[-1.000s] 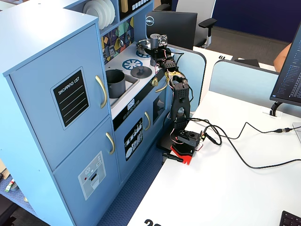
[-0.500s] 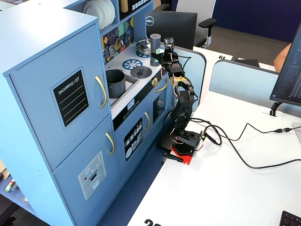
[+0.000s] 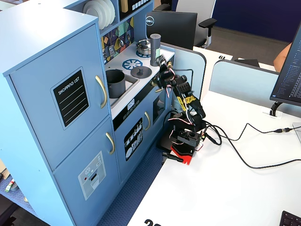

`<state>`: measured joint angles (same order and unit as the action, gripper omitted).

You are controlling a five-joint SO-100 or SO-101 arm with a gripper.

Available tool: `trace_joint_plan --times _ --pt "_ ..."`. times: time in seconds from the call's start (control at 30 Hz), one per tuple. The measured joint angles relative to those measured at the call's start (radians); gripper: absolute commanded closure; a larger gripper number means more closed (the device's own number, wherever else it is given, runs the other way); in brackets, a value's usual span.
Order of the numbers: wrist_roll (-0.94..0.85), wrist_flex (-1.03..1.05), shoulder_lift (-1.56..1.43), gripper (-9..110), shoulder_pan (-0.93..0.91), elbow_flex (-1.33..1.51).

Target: Put salt in the gray recipient

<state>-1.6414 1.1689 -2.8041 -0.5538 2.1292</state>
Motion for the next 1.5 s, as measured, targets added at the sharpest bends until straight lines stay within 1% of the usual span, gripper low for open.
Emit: trace_joint_plan --times 0.13,0.27,0.53,0.67,0.73,0.83,0.93,1.0,1.5 --pt "-0.020 0.117 -0.187 101 0.183 0.140" --pt "-0.014 0.153 -0.319 101 0.293 0.334" --pt "0.127 0.040 -0.399 101 0.423 0.746" --pt "0.137 -0.008 -0.403 101 0.476 0.896" --pt "0.107 0.008 -0.403 101 0.486 0.959" --pt "0.100 0.058 -0.402 101 0.515 0.985" --pt "0.052 0.123 -0.403 100 0.525 0.985" --pt "0.071 0.141 -0.403 99 0.525 0.985" --pt "0.094 0.153 -0.403 96 0.492 0.985"
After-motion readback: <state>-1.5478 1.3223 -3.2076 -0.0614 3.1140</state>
